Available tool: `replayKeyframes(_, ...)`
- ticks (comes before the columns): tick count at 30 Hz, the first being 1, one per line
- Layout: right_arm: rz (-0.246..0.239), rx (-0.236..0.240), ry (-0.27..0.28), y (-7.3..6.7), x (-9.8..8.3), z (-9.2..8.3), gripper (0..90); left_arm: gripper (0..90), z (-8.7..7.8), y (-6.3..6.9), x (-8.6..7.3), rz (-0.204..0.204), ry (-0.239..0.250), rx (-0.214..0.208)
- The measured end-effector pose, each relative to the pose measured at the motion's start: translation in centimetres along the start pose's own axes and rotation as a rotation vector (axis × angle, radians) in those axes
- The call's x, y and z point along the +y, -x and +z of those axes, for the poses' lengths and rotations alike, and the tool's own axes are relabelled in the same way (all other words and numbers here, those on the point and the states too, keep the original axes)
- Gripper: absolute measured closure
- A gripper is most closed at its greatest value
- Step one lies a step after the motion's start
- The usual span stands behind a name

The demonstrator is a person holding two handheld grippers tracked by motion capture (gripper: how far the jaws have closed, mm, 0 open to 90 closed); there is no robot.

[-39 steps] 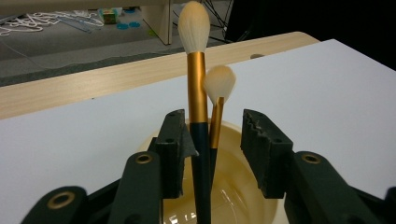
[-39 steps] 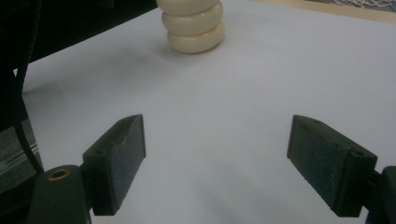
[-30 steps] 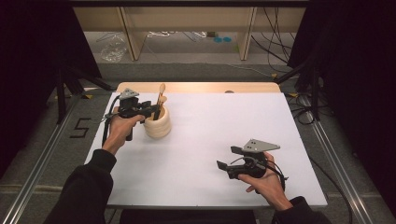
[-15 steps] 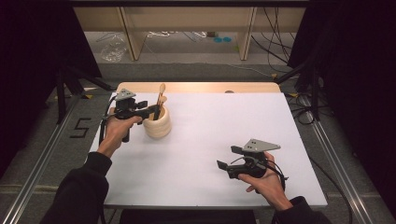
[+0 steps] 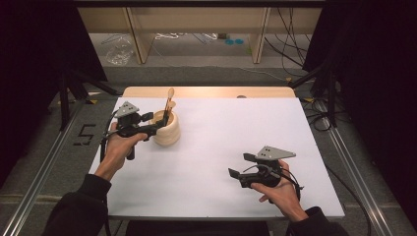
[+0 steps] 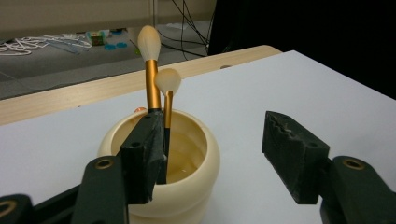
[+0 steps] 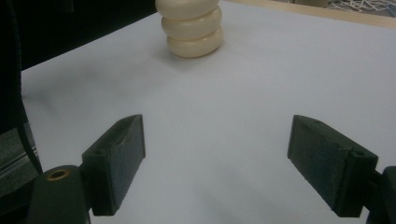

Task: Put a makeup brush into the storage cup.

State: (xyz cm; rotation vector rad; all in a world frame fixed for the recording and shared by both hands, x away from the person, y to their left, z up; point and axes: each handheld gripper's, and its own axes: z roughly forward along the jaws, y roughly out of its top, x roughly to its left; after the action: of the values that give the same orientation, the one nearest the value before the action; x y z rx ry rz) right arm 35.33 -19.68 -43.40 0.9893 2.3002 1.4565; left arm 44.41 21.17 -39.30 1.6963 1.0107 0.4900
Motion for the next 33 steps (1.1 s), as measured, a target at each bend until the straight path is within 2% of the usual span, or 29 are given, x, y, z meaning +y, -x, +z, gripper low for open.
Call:
replayKeyframes(4,0.000,0.002,0.023,0.0,0.0,0.2,20.1,37.2,-1.0,0.6,-0.7,0.023,0.014,-0.007)
replayKeyframes(9,-0.001,0.002,0.028,0.0,0.1,0.1,19.9,35.3,-2.0,1.5,-1.6,0.028,0.016,-0.018)
replayKeyframes(11,-0.002,0.001,0.031,0.0,0.1,0.1,19.8,34.9,-2.3,1.7,-1.8,0.046,0.015,-0.019)
replayKeyframes(15,-0.004,-0.003,0.025,0.0,0.1,0.0,19.5,32.7,-3.0,2.4,-2.5,0.056,0.013,-0.026)
replayKeyframes(16,0.003,-0.001,0.016,0.0,0.1,-0.1,19.5,32.3,-3.1,2.6,-2.7,0.047,0.014,-0.027)
replayKeyframes(18,0.007,0.001,0.015,0.0,0.1,-0.1,19.4,31.9,-3.3,2.9,-2.9,0.066,0.013,-0.031)
replayKeyframes(19,0.012,0.004,0.013,0.0,0.1,-0.1,19.4,31.9,-3.3,3.0,-3.0,0.056,0.013,-0.037)
replayKeyframes(25,0.011,0.002,0.016,0.0,0.2,-0.1,19.3,30.3,-3.5,4.0,-4.0,0.088,-0.011,-0.041)
replayKeyframes(30,0.009,0.003,0.019,0.0,0.1,-0.1,19.3,28.8,-3.7,4.7,-4.7,0.091,-0.014,-0.057)
replayKeyframes(31,0.010,0.002,0.018,0.0,0.1,-0.1,19.3,27.4,-3.7,4.8,-4.8,0.105,-0.017,-0.063)
replayKeyframes(33,0.011,0.004,0.019,0.0,0.1,-0.1,19.3,25.9,-3.8,5.1,-5.0,0.092,-0.019,-0.073)
